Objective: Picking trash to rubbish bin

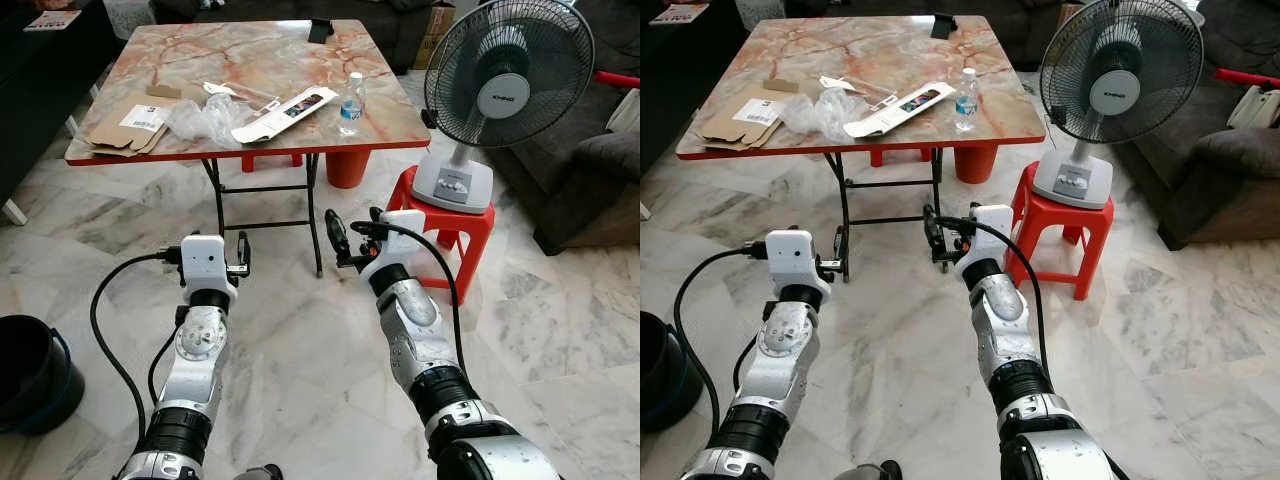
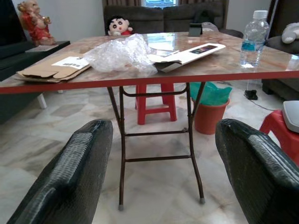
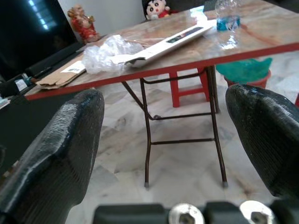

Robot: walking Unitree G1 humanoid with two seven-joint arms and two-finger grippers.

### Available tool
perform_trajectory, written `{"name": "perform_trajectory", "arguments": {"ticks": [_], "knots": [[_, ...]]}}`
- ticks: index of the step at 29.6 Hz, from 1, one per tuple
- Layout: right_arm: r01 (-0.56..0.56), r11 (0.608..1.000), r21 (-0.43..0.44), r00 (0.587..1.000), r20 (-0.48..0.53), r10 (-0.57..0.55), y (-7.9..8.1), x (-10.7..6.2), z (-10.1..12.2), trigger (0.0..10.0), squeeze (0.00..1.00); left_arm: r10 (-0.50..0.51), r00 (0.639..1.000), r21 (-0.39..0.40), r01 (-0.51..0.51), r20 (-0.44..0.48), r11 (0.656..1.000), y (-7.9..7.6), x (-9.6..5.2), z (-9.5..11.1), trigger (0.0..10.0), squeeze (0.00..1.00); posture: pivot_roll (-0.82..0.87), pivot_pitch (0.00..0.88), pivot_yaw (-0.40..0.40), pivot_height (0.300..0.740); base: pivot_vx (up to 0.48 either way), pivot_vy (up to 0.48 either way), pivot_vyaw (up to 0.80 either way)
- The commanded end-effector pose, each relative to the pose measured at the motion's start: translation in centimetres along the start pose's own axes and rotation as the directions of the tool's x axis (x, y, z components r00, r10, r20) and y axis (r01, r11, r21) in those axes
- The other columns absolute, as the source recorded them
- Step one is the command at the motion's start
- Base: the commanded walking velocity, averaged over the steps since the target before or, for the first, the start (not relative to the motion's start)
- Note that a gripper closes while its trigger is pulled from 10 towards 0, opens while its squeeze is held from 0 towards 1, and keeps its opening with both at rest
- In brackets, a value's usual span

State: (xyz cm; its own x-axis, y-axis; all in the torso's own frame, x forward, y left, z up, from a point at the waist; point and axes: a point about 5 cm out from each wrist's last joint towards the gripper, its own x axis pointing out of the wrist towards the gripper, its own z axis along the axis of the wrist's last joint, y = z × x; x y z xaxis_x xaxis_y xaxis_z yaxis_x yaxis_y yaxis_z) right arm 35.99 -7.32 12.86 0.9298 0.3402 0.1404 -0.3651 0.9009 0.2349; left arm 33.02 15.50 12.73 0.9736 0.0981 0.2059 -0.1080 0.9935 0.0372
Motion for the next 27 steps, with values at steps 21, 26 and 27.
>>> {"name": "perform_trajectory", "arguments": {"ticks": [21,26,27], "knots": [[0.024,1.000,-0.020,0.999,0.031,-0.023,0.18,0.58,1.17,10.0,0.00,-0.026,1.000,-0.021,0.026,-0.013,0.999,-0.08,0.26,0.52,10.0,0.00,0.14,0.110,-0.020,0.728,0.364,0.000,0.34],[0.020,1.000,-0.004,0.999,0.030,-0.020,0.23,0.67,1.23,10.0,0.00,-0.027,1.000,-0.019,0.026,-0.013,0.999,-0.05,0.31,0.56,10.0,0.00,0.14,0.110,-0.021,0.728,0.480,0.000,0.00],[0.018,1.000,-0.004,0.999,0.033,-0.018,0.25,0.69,1.29,10.0,0.00,-0.028,1.000,-0.020,0.027,-0.013,0.999,-0.06,0.31,0.59,10.0,0.00,0.14,0.111,-0.021,0.728,0.480,0.000,0.00]]}}
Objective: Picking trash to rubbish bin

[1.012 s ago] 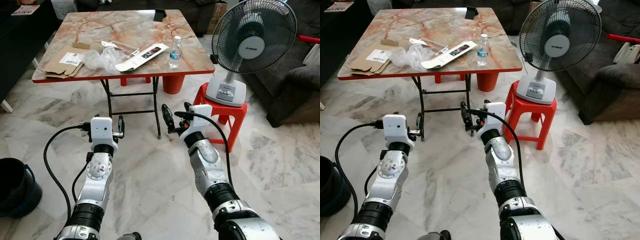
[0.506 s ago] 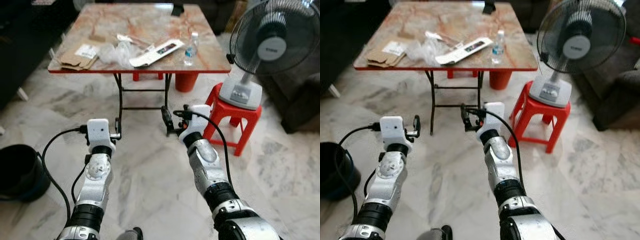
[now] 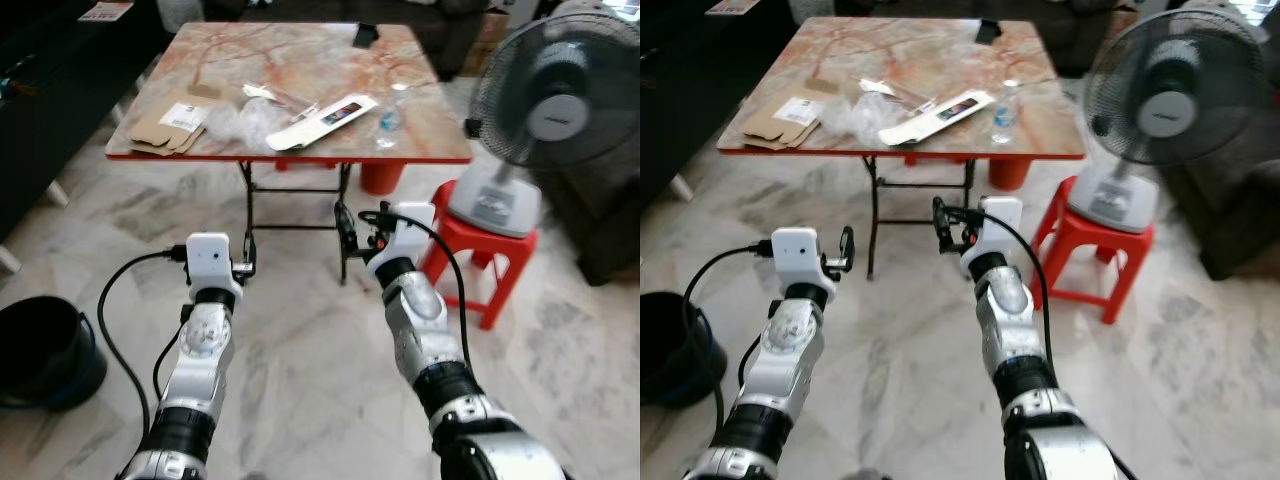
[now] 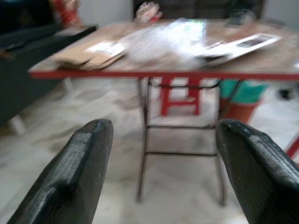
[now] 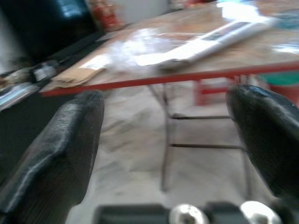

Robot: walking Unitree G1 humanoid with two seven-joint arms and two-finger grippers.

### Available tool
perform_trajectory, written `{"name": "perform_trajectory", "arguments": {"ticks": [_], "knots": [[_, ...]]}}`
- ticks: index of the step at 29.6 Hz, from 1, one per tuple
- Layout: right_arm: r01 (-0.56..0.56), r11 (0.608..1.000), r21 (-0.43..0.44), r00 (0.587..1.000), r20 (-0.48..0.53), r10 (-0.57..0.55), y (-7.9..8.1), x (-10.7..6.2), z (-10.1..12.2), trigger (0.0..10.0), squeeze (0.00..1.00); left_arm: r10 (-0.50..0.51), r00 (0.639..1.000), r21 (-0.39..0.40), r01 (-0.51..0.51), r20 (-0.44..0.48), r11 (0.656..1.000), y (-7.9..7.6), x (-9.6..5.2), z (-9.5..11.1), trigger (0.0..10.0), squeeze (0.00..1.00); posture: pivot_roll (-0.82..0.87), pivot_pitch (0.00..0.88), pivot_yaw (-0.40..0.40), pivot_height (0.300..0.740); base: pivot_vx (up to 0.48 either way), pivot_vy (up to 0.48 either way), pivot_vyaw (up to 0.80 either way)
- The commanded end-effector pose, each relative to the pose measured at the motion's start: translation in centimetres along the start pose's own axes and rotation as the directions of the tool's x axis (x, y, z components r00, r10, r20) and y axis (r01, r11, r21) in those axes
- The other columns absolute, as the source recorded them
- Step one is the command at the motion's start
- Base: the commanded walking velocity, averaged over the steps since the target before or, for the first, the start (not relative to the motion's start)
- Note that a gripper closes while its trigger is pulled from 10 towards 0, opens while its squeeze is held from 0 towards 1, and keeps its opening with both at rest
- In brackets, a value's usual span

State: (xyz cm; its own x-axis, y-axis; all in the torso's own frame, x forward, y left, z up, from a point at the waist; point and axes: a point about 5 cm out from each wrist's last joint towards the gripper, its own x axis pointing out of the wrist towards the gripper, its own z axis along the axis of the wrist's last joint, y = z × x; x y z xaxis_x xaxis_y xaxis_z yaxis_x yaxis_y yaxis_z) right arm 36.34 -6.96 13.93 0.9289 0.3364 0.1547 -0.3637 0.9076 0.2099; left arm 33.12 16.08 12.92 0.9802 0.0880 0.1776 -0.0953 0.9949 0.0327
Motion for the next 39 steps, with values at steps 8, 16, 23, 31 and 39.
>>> {"name": "perform_trajectory", "arguments": {"ticks": [8,16,23,31,39], "knots": [[0.014,1.000,0.001,0.999,0.033,-0.014,-0.1,0.2,0.7,10.0,0.00,-0.018,1.000,-0.015,0.018,0.020,1.000,-0.7,0.1,0.7,10.0,0.00,0.14,0.110,-0.021,0.728,0.480,0.000,0.29],[0.003,1.000,0.017,0.999,0.037,-0.003,0.1,0.3,0.8,10.0,0.00,-0.030,0.999,-0.018,0.031,0.029,0.999,-1.1,0.3,0.9,10.0,0.00,0.14,0.106,-0.023,0.728,0.480,0.000,0.53],[0.005,1.000,0.016,0.999,0.036,-0.005,-0.1,0.3,0.8,10.0,0.00,-0.034,0.999,-0.022,0.035,0.039,0.999,-1.3,0.4,1.2,10.0,0.00,0.14,0.103,-0.023,0.728,0.480,0.000,0.00],[-0.004,1.000,0.015,0.999,0.037,0.003,0.0,0.3,0.9,10.0,0.00,-0.033,0.998,-0.027,0.035,0.050,0.999,-1.4,0.6,1.5,10.0,0.00,0.14,0.103,-0.029,0.728,0.480,0.000,0.00],[-0.008,1.000,0.022,0.999,0.038,0.007,0.1,0.4,1.0,10.0,0.00,-0.063,0.995,-0.040,0.067,0.080,0.997,-1.9,0.7,2.3,10.0,0.00,0.14,0.102,-0.030,0.728,0.473,0.000,0.00]]}}
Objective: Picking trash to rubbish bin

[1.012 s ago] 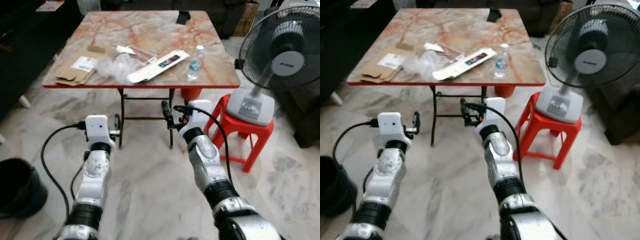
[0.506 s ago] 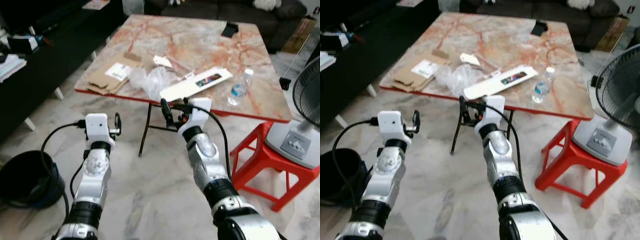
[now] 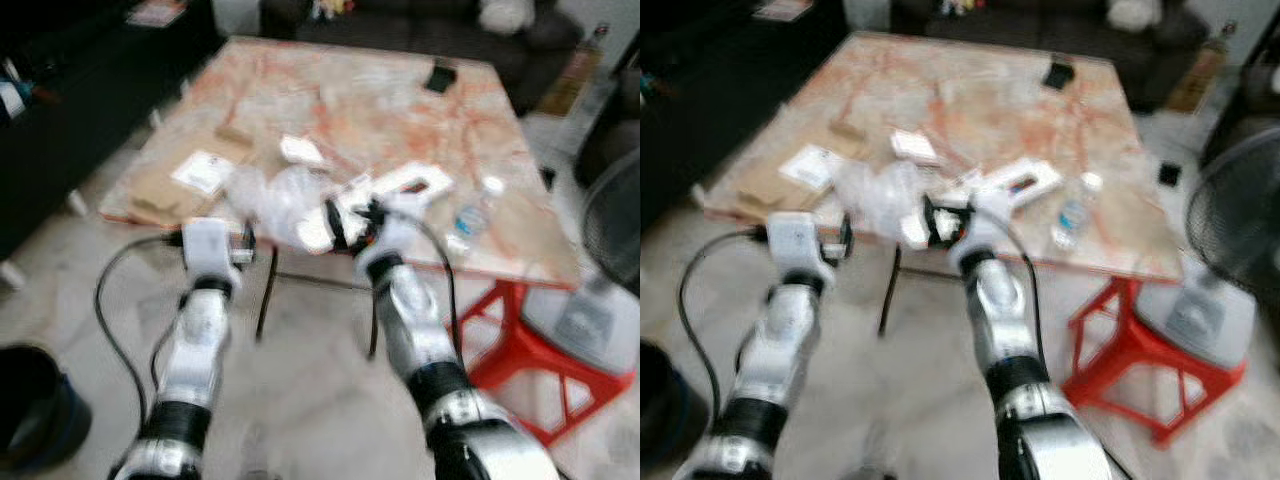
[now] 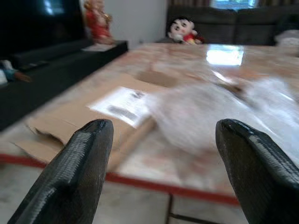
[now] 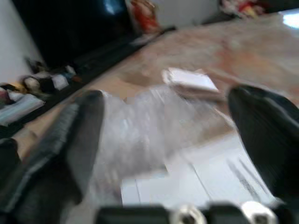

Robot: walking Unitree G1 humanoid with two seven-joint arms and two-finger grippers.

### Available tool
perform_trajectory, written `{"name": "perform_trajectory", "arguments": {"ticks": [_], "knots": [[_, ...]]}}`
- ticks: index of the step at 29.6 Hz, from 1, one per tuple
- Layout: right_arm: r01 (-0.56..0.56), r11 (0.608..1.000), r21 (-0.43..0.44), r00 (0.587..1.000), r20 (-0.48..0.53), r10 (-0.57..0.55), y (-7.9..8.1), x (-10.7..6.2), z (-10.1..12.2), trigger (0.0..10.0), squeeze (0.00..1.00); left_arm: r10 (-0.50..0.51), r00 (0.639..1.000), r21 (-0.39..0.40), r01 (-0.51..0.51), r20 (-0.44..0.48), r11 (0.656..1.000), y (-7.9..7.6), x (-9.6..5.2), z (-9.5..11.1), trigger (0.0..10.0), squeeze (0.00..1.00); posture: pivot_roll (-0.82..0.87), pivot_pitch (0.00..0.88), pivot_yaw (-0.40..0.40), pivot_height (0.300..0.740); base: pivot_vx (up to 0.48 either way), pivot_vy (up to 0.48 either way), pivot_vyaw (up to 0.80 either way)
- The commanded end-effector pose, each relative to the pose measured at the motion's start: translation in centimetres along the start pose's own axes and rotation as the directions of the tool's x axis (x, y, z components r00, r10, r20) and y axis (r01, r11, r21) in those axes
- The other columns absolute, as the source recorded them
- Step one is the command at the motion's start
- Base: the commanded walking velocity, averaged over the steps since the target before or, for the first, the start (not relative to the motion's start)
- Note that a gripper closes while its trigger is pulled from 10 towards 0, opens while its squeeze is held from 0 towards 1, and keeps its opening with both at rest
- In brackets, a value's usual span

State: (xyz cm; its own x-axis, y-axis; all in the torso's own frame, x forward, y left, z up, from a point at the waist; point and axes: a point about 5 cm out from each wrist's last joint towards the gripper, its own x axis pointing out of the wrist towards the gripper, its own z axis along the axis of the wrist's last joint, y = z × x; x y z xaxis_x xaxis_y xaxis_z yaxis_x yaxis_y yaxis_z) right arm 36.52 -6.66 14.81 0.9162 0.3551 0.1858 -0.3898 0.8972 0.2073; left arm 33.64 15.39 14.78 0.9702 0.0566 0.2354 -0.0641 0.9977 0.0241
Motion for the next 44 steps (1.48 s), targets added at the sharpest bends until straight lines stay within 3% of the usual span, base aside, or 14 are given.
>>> {"name": "perform_trajectory", "arguments": {"ticks": [1,8,16,20,25,30,33,36,44], "knots": [[0.021,1.000,0.020,1.000,0.012,-0.021,-0.3,0.0,0.2,10.0,0.00,-0.037,0.999,-0.029,0.037,0.023,0.999,-1.3,0.0,0.5,10.0,0.00,0.14,0.102,-0.030,0.728,0.446,0.000,0.00],[0.016,0.999,0.034,1.000,0.018,-0.017,-0.2,-0.1,0.2,10.0,0.00,-0.107,0.986,-0.060,0.115,0.126,0.992,-2.3,0.0,2.9,10.0,0.00,0.14,0.102,-0.028,0.728,0.220,0.000,0.00],[0.014,0.999,0.046,0.999,0.031,-0.015,-0.2,-0.1,0.3,10.0,0.00,-0.126,0.983,-0.072,0.136,0.131,0.988,-2.6,-0.1,3.5,10.0,0.00,0.13,0.103,-0.027,0.728,0.000,0.000,0.00],[0.008,0.999,0.052,0.999,0.040,-0.010,-0.2,-0.1,0.4,10.0,0.00,-0.138,0.980,-0.123,0.156,0.144,0.980,-3.2,-0.2,4.4,10.0,0.00,0.14,0.104,-0.028,0.728,0.000,0.000,0.00],[-0.009,0.999,0.050,0.999,0.045,0.007,0.0,-0.1,0.5,10.0,0.00,-0.146,0.982,-0.115,0.159,0.119,0.981,-3.5,-0.3,4.1,10.0,0.00,0.14,0.102,-0.028,0.728,0.000,0.000,0.00],[-0.013,0.998,0.057,0.999,0.046,0.011,0.1,-0.3,0.3,10.0,0.00,-0.091,0.994,-0.109,0.098,0.065,0.989,-2.1,-0.3,3.1,10.0,0.00,0.13,0.101,-0.030,0.728,0.000,0.000,0.00],[-0.031,0.998,0.054,0.999,0.041,0.029,0.2,-0.4,0.1,10.0,0.00,-0.075,0.996,-0.011,0.076,0.046,0.997,-1.0,0.3,2.6,10.0,0.00,0.14,0.095,-0.030,0.728,0.000,0.000,0.00],[-0.037,0.998,0.057,0.999,0.042,0.035,0.4,-0.4,0.1,10.0,0.00,-0.051,0.998,0.002,0.051,0.021,0.999,0.0,0.7,2.2,10.0,0.00,0.14,0.090,-0.030,0.728,0.000,0.000,0.00],[-0.043,0.997,0.058,0.998,0.036,0.041,0.4,-0.5,0.0,10.0,0.00,-0.038,0.999,-0.073,0.036,-0.031,0.997,0.1,0.0,1.0,10.0,0.00,0.13,0.078,-0.028,0.728,0.000,0.000,0.00]]}}
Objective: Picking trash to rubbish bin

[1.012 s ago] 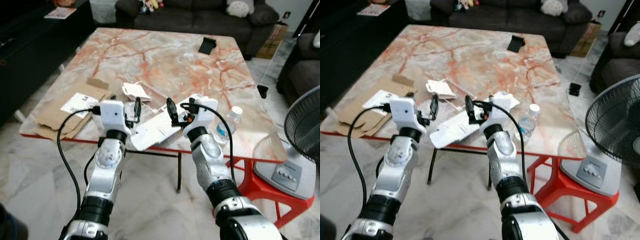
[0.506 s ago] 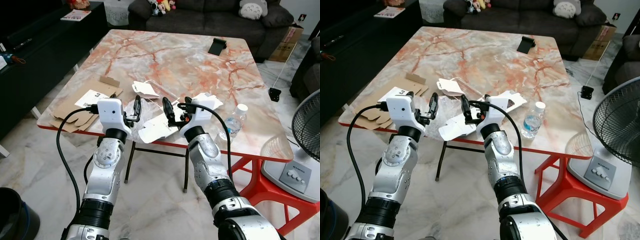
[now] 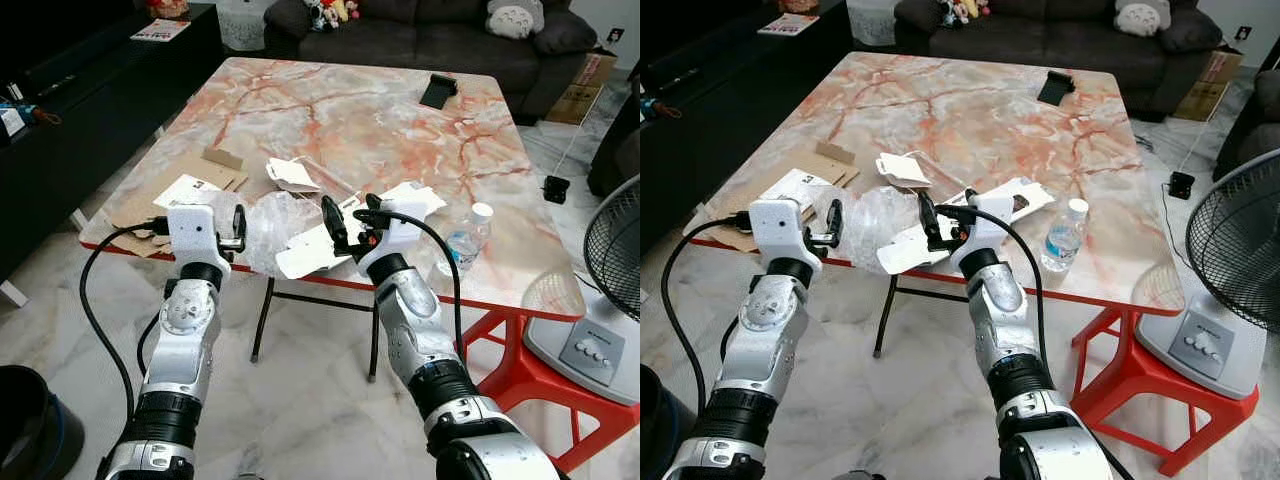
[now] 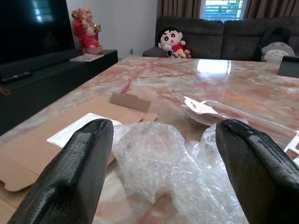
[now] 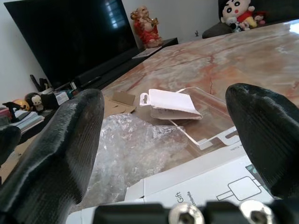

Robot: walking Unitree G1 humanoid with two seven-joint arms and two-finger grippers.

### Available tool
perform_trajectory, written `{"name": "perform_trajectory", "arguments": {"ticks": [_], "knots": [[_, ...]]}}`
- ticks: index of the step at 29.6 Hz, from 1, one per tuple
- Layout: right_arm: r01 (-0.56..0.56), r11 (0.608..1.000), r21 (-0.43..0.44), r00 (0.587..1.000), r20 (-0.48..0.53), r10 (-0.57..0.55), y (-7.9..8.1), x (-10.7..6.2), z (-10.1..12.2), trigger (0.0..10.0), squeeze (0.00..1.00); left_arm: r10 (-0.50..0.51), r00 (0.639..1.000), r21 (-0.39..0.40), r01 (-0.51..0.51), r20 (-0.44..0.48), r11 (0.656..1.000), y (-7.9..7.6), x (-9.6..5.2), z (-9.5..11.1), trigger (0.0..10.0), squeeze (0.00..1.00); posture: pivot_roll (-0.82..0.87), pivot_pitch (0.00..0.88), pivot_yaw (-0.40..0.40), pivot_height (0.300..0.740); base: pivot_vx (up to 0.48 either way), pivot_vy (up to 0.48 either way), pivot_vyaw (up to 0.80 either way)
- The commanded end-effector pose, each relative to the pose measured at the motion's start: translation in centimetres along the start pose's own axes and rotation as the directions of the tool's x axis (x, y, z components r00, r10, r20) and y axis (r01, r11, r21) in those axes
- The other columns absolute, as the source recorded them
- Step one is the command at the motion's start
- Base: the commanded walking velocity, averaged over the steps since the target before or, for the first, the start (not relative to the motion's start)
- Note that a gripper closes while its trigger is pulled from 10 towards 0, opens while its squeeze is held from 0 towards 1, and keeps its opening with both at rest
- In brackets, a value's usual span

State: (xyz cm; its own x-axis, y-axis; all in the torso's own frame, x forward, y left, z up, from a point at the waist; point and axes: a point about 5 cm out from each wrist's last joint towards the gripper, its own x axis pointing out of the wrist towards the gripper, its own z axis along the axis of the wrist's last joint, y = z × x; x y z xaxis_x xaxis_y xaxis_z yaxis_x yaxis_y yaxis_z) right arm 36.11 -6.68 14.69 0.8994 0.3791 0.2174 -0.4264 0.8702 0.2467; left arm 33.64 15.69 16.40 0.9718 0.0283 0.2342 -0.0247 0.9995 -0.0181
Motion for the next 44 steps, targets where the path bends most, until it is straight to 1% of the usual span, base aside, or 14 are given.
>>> {"name": "perform_trajectory", "arguments": {"ticks": [1,6,10,11,13,14,16,26,29,31,36,39,42,44], "knots": [[-0.008,1.000,0.010,1.000,0.009,0.008,0.3,-0.1,0.0,10.0,0.00,-0.008,0.999,-0.031,0.007,-0.036,0.999,-0.4,-0.5,-0.7,10.0,0.00,0.13,0.078,-0.028,0.728,0.000,0.000,0.00],[-0.013,1.000,0.004,1.000,-0.013,0.013,0.3,-0.2,-0.5,10.0,0.00,-0.041,0.998,-0.061,0.038,-0.038,0.997,-1.6,-1.3,-1.0,10.0,0.00,0.13,0.071,-0.032,0.728,0.000,0.000,0.00],[-0.030,0.999,-0.014,0.999,-0.027,0.030,0.4,-0.4,-0.7,10.0,0.00,-0.026,0.998,-0.141,0.018,-0.060,0.990,-2.2,-1.6,-1.2,10.0,0.00,0.13,0.065,-0.032,0.728,0.000,0.000,0.00],[-0.030,0.999,-0.014,0.999,-0.027,0.030,0.4,-0.4,-0.7,10.0,0.00,-0.026,0.998,-0.141,0.018,-0.060,0.990,-2.2,-1.6,-1.2,10.0,0.00,0.13,0.065,-0.032,0.728,0.000,0.000,0.00],[-0.032,0.999,-0.010,0.999,-0.027,0.032,0.4,-0.5,-0.8,10.0,0.00,-0.026,0.998,-0.172,0.014,-0.063,0.985,-2.5,-1.8,-1.2,10.0,0.00,0.14,0.062,-0.032,0.728,0.000,0.000,0.00],[-0.029,1.000,-0.007,0.999,-0.029,0.029,0.4,-0.5,-0.9,10.0,0.00,-0.019,0.996,-0.227,0.000,-0.082,0.974,-2.6,-2.0,-1.4,10.0,0.00,0.14,0.058,-0.032,0.728,0.000,0.000,0.00],[-0.030,1.000,-0.008,0.999,-0.031,0.030,0.4,-0.5,-0.9,10.0,0.00,-0.010,0.995,-0.267,-0.017,-0.100,0.964,-2.7,-2.1,-1.7,10.0,0.00,0.14,0.057,-0.032,0.728,0.000,0.000,0.00],[-0.048,0.999,-0.017,0.998,-0.035,0.047,0.6,-0.4,-0.9,10.0,0.00,-0.005,0.988,-0.293,-0.041,-0.153,0.955,-2.6,-2.0,-2.1,10.0,0.00,0.14,0.078,-0.038,0.728,0.000,0.000,0.00],[-0.047,0.999,-0.019,0.998,-0.035,0.047,0.7,-0.4,-0.9,10.0,0.00,-0.007,0.986,-0.292,-0.042,-0.165,0.956,-2.6,-1.9,-2.2,10.0,0.00,0.14,0.078,-0.038,0.728,0.000,0.000,0.00],[-0.048,0.999,-0.017,0.998,-0.035,0.047,0.7,-0.5,-1.0,10.0,0.00,-0.013,0.980,-0.277,-0.044,-0.198,0.960,-2.6,-1.7,-2.6,10.0,0.00,0.14,0.087,-0.039,0.728,0.000,0.000,0.00],[-0.048,0.999,-0.015,0.998,-0.036,0.047,0.7,-0.5,-1.0,10.0,0.00,-0.015,0.979,-0.284,-0.044,-0.203,0.958,-2.5,-1.6,-2.6,10.0,0.00,0.14,0.087,-0.039,0.728,0.000,0.000,0.00],[-0.049,0.999,-0.013,0.998,-0.042,0.049,0.9,-0.6,-1.2,10.0,0.00,-0.045,0.976,-0.298,-0.021,-0.212,0.954,-2.8,-0.4,-2.6,10.0,0.00,0.14,0.104,-0.043,0.728,0.000,0.000,0.00],[-0.056,0.998,-0.014,0.998,-0.043,0.056,1.0,-0.6,-1.2,10.0,0.00,-0.077,0.977,-0.265,0.022,-0.198,0.964,-3.4,0.5,-2.1,10.0,0.00,0.13,0.109,-0.040,0.728,0.000,0.000,0.00],[-0.056,0.998,-0.014,0.998,-0.041,0.055,1.0,-0.6,-1.2,10.0,0.00,-0.081,0.977,-0.265,0.026,-0.198,0.964,-3.5,0.7,-2.0,10.0,0.00,0.14,0.111,-0.040,0.728,0.000,0.000,0.00]]}}
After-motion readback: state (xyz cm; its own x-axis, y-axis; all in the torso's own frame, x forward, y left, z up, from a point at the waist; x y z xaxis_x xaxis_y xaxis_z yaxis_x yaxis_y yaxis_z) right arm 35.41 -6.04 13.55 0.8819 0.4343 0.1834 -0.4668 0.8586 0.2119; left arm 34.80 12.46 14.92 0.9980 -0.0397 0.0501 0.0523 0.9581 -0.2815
